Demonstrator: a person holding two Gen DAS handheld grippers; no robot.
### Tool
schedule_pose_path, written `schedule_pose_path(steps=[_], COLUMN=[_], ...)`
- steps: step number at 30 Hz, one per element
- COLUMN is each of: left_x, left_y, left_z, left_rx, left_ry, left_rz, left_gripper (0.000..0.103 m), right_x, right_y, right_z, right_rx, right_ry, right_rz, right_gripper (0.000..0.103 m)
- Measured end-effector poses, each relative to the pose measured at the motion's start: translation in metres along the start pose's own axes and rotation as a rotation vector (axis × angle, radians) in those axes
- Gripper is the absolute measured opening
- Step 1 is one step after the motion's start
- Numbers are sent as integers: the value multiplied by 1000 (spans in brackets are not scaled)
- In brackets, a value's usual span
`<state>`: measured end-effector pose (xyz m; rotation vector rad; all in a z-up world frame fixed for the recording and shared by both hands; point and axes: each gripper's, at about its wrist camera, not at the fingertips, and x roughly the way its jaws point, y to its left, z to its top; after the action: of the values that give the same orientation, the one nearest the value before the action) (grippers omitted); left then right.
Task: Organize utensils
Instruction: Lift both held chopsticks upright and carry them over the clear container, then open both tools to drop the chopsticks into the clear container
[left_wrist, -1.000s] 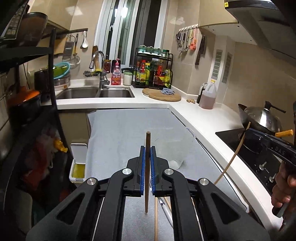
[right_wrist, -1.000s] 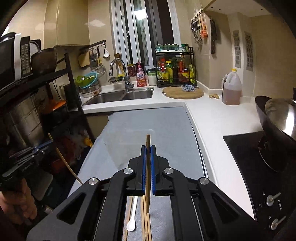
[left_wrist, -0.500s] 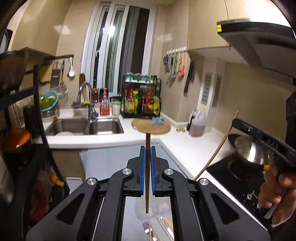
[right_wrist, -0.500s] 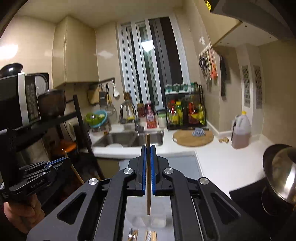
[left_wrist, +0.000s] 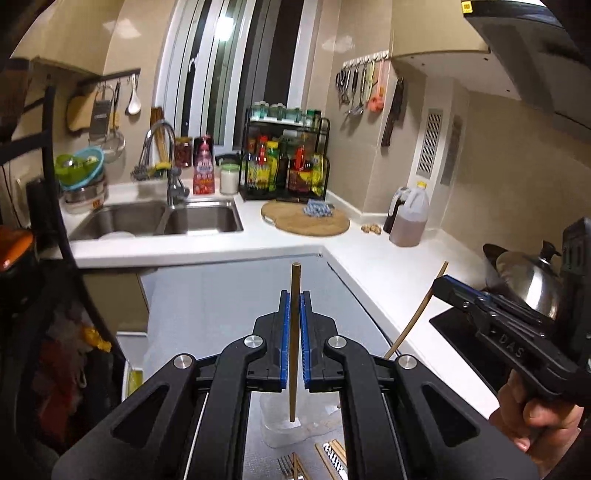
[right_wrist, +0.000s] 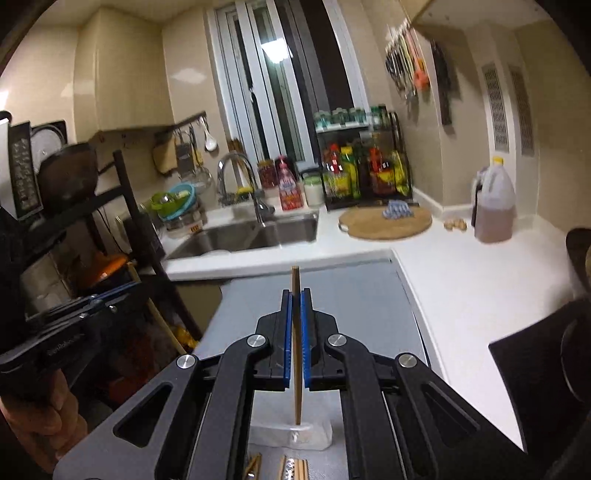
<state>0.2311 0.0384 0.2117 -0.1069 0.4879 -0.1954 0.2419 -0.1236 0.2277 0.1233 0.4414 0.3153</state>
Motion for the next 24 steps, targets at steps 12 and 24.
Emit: schedule_pose_path(steps=[12, 24], left_x=[0, -94], left_y=[15, 8], left_z=[-17, -75], left_rx=[-18, -34], left_ry=[18, -74], left_rz=[43, 95], left_gripper=[53, 52], right_x=[12, -84], right_y=[-9, -6], right_z=[-35, -84], right_rx=[-6, -74], right_ry=[86, -34], right_rz=[-72, -143], right_gripper=[43, 43])
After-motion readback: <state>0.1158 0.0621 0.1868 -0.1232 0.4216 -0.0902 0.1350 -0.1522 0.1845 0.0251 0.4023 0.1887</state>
